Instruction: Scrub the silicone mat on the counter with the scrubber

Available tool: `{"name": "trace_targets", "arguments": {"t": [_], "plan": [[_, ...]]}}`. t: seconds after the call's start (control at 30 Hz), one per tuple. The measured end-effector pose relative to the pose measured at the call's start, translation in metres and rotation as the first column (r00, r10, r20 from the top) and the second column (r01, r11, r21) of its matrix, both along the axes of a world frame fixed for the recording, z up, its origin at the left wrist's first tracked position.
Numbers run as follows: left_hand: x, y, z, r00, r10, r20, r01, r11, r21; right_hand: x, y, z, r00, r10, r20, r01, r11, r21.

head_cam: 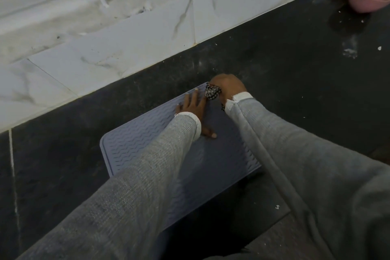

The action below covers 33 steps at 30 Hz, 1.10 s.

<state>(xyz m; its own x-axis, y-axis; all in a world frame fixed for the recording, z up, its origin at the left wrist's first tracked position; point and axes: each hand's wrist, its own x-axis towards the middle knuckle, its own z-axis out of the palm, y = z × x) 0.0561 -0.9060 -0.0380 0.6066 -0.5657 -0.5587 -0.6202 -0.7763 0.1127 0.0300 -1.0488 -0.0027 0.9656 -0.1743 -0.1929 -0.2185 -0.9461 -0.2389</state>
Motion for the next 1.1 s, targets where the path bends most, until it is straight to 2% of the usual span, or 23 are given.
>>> {"name": "trace_targets", "arguments": {"t": [0.17, 0.33, 0.63, 0.77, 0.93, 1.1], "plan": [[0.007, -0.004, -0.011, 0.999, 0.012, -0.039, -0.011, 0.999, 0.038, 0.025, 0.001, -0.019, 0.994, 0.052, -0.094, -0.06, 0.994, -0.086], [0.01, -0.003, -0.014, 0.999, 0.004, -0.037, -0.002, 0.999, 0.041, 0.018, 0.0, -0.03, 0.994, 0.074, -0.079, -0.084, 0.988, -0.129], [0.009, -0.001, -0.008, 0.998, -0.017, -0.06, 0.018, 1.0, 0.011, -0.06, -0.004, -0.027, 0.992, 0.024, -0.128, -0.035, 0.996, -0.079], [0.007, -0.003, -0.006, 0.999, -0.012, -0.053, 0.014, 1.0, 0.028, -0.029, -0.007, -0.023, 0.997, 0.018, -0.074, -0.023, 0.997, -0.076], [0.007, -0.003, -0.004, 0.998, -0.002, -0.056, 0.005, 0.998, 0.056, 0.007, 0.003, -0.025, 0.985, 0.042, -0.165, -0.067, 0.987, -0.145], [0.007, -0.002, -0.004, 0.998, -0.006, -0.064, 0.008, 1.0, 0.027, -0.05, 0.001, -0.028, 0.991, 0.032, -0.132, -0.052, 0.987, -0.153]]}}
